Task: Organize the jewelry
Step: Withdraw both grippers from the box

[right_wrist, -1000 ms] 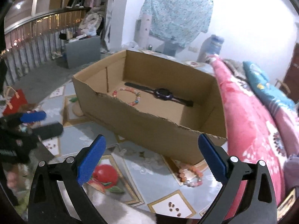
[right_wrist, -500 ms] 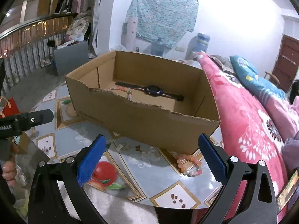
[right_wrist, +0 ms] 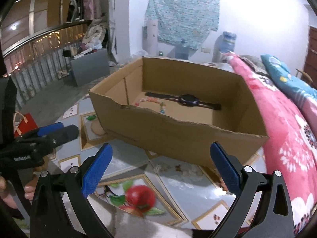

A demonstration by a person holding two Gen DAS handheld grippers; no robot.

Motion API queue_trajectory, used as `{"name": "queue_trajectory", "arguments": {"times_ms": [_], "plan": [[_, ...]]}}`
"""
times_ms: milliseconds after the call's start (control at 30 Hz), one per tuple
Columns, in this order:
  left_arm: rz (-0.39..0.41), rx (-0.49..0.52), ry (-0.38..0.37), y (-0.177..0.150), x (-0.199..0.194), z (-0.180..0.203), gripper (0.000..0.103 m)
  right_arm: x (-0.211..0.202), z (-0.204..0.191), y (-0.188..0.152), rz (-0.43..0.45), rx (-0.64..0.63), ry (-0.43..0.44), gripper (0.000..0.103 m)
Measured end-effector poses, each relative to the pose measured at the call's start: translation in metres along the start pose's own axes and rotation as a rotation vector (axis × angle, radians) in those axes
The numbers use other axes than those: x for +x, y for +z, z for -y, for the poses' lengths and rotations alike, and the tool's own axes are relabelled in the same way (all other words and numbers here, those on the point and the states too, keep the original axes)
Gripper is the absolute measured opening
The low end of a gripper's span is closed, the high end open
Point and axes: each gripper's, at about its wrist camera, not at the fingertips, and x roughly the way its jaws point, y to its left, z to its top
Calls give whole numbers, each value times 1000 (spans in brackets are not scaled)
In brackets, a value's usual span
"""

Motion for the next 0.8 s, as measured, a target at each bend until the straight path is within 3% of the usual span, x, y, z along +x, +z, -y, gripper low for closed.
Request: {"name": "queue_trajectory", "arguments": {"times_ms": [433,800], "plan": [[-48,70,-2,10,7,-15,97,26,-6,13,-22,52,111,95],[-45,84,-4,-6,2,-6,97,16,-3,3,-11,101,155,95]]}}
